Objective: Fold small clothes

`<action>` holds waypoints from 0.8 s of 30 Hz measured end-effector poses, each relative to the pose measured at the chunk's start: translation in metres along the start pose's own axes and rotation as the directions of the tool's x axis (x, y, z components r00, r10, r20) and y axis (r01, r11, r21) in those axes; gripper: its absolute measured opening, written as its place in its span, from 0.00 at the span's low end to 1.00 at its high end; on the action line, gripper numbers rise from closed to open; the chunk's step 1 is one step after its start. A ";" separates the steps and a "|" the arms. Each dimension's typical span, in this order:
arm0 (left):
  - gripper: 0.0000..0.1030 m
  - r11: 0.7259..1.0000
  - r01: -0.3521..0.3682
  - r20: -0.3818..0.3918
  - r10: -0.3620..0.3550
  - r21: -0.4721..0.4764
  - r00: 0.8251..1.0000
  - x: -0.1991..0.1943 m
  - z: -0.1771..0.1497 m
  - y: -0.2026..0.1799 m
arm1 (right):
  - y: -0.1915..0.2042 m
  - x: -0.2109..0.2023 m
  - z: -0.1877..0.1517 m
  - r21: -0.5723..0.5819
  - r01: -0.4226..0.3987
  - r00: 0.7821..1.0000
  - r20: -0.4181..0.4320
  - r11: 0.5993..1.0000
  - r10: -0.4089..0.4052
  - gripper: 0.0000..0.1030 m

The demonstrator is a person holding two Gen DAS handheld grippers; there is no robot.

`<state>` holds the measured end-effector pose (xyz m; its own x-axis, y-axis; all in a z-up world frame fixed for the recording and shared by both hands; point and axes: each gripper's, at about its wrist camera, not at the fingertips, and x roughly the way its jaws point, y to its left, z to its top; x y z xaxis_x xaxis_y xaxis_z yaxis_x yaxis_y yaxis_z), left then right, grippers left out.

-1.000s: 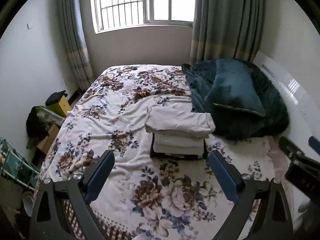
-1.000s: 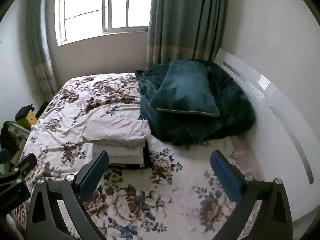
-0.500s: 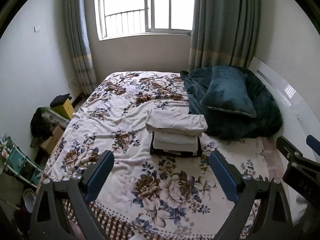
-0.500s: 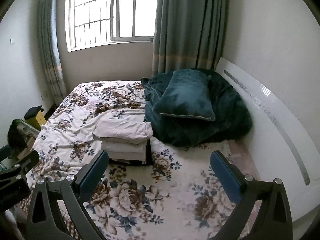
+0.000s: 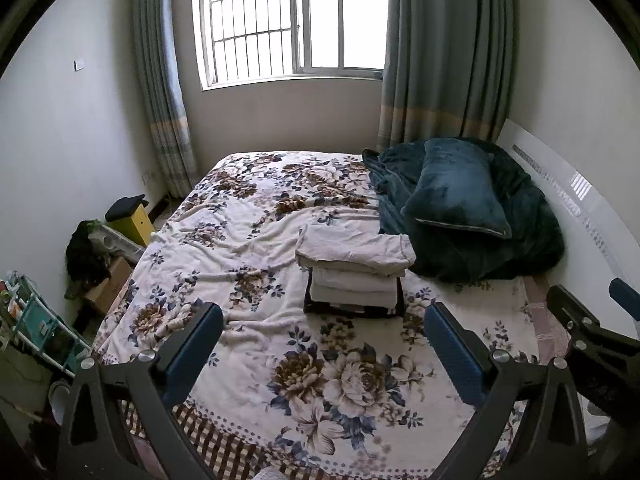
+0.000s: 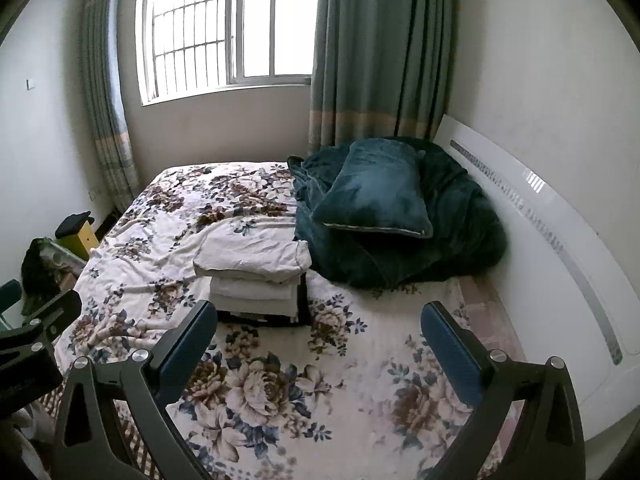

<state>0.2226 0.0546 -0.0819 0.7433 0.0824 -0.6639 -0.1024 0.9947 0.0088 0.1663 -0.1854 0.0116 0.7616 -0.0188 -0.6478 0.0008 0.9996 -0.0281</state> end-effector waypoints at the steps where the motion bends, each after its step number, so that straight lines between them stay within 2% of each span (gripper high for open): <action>1: 1.00 1.000 0.002 0.000 -0.002 0.000 1.000 0.000 0.000 0.000 | 0.000 -0.001 0.000 -0.001 0.000 1.000 0.002 1.000 0.000 1.00; 24: 1.00 1.000 -0.016 0.009 0.016 -0.002 1.000 -0.010 0.001 -0.008 | -0.004 -0.011 0.002 0.006 -0.017 1.000 0.010 1.000 0.017 1.00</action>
<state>0.2170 0.0462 -0.0744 0.7477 0.0994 -0.6566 -0.1160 0.9931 0.0181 0.1592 -0.1889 0.0205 0.7682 -0.0016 -0.6402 -0.0080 0.9999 -0.0121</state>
